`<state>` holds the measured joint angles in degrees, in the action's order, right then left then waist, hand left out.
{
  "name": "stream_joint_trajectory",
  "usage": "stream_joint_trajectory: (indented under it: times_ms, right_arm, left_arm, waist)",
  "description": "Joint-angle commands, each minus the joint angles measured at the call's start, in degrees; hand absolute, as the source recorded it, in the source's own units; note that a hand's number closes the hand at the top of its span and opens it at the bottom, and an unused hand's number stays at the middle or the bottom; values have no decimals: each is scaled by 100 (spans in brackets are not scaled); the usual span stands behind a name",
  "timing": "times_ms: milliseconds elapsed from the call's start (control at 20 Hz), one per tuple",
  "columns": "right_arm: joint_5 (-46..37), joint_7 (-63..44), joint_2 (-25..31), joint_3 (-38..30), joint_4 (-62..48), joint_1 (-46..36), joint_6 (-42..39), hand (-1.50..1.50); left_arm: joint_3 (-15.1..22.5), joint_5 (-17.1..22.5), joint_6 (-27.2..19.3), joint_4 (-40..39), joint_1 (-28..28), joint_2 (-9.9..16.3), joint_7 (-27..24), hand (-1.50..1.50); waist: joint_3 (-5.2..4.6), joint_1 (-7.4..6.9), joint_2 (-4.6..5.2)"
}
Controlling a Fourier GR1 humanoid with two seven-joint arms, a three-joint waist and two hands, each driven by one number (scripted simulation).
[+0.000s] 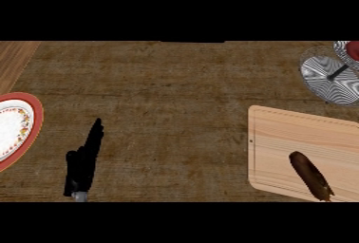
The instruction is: Pick the bell pepper from the cutting board and place it in the tiered basket
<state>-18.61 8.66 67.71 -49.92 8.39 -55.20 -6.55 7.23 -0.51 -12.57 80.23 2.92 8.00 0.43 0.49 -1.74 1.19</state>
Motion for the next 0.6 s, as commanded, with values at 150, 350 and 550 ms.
stream_joint_trajectory:
  times_ms: [150,350,550]
  right_arm:
    - [437,296,731,-508,-274,1100,-728,-150]
    - [542,470,1123,-621,-381,1701,-1542,-150]
    - [760,547,1308,-838,-452,2028,-2067,-150]
  left_arm:
    - [14,-39,-125,39,255,-76,17,0]
    - [-98,34,-142,-54,246,-96,-46,0]
    - [-125,87,-67,72,321,-13,61,0]
  waist:
    - [31,147,-1]
    - [36,354,-31]
    - [44,348,-58]
